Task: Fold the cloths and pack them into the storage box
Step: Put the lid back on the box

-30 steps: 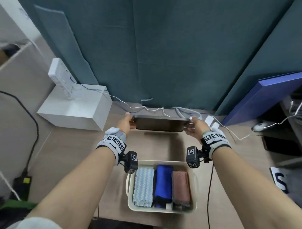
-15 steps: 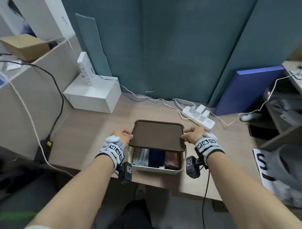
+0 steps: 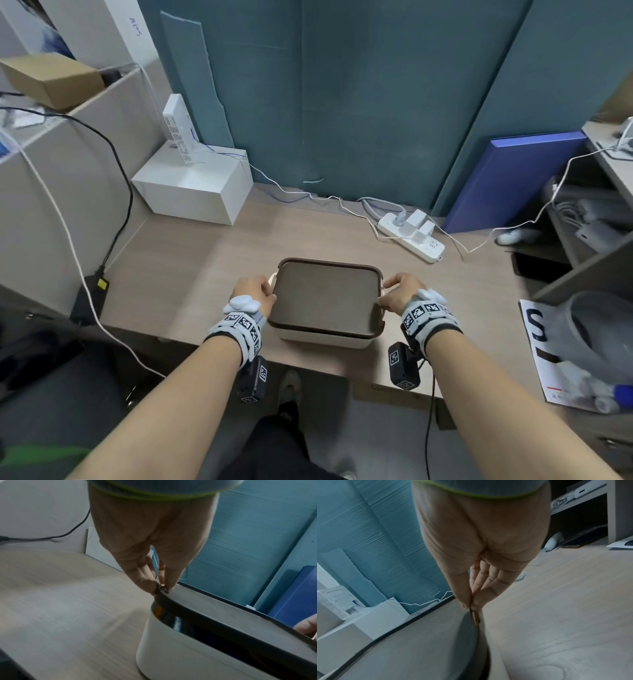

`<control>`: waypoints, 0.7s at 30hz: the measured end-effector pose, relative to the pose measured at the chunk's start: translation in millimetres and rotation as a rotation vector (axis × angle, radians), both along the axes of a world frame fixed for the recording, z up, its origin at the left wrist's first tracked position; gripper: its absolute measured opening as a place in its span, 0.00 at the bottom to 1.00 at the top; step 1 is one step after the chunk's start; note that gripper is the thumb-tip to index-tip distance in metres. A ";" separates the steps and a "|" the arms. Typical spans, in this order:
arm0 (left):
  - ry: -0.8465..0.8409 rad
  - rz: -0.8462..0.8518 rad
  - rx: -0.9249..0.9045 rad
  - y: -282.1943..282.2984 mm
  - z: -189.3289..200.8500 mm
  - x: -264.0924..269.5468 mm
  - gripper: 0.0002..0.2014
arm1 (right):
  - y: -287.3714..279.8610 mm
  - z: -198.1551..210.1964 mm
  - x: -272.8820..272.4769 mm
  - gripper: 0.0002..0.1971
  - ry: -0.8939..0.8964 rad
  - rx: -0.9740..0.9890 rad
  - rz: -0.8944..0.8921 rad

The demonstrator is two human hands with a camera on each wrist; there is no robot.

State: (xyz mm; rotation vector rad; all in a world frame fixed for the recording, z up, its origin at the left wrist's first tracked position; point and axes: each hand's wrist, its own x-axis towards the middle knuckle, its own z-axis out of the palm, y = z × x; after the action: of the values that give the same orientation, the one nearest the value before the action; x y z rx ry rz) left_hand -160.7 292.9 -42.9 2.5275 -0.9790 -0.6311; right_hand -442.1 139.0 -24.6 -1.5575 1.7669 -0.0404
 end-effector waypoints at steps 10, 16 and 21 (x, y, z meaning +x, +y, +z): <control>-0.045 0.010 0.105 10.5 -3.7 -1.4 0.10 | 9.8 -9.0 3.5 0.25 0.152 -0.022 0.154; -0.009 -0.051 0.191 4.4 -7.6 4.0 0.05 | 14.9 -8.0 4.6 0.14 0.339 -0.021 0.289; -0.021 -0.093 0.252 -9.7 -3.8 5.8 0.08 | 8.0 -9.6 10.6 0.12 0.345 -0.035 0.326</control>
State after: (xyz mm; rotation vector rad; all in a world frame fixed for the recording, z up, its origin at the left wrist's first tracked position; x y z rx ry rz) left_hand -154.9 283.2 -46.8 2.7223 -1.0913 -0.8018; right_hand -431.5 147.1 -34.2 -1.9507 1.7456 0.3784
